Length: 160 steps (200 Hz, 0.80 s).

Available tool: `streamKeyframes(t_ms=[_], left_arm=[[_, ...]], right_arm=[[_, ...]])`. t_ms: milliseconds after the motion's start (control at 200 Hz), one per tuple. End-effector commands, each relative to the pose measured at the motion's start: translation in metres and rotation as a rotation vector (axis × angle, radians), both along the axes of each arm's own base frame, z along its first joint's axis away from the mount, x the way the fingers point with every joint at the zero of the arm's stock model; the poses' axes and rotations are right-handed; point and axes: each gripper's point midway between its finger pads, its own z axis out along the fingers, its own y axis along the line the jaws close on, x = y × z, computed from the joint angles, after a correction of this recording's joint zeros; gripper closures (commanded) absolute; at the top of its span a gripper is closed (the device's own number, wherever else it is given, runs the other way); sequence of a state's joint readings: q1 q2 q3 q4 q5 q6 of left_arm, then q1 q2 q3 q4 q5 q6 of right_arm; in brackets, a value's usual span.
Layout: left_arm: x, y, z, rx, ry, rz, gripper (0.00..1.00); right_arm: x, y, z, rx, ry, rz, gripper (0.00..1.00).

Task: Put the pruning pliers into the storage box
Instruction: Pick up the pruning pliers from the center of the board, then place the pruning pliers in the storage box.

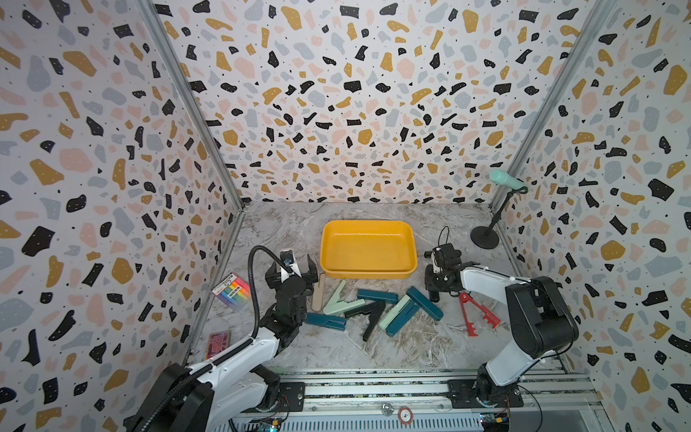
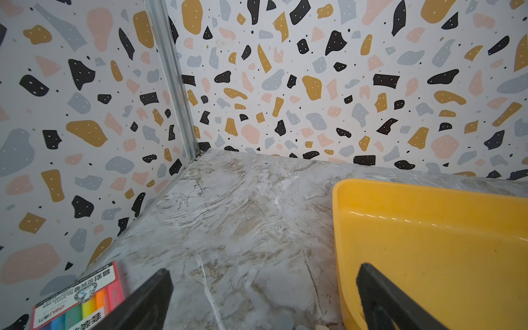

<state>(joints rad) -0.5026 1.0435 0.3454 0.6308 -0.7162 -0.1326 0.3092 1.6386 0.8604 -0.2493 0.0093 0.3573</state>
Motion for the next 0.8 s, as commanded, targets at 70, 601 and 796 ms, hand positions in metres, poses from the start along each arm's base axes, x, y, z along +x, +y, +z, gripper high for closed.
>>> streamKeyframes(t_ms=[70,601,796], left_arm=[[0.004,-0.003,0.022,-0.066,-0.071,0.007,0.00],[0.088,-0.061,-0.002,-0.203,0.149,-0.288,0.00],[0.117,-0.073,-0.030,-0.220,0.287,-0.312,0.01]], right_arm=[[-0.003,0.005,0.036,0.039,-0.058,0.012,1.00],[0.089,0.087,0.172,0.320,-0.428,0.073,0.99],[0.129,0.127,0.143,0.245,-0.357,0.108,0.99]])
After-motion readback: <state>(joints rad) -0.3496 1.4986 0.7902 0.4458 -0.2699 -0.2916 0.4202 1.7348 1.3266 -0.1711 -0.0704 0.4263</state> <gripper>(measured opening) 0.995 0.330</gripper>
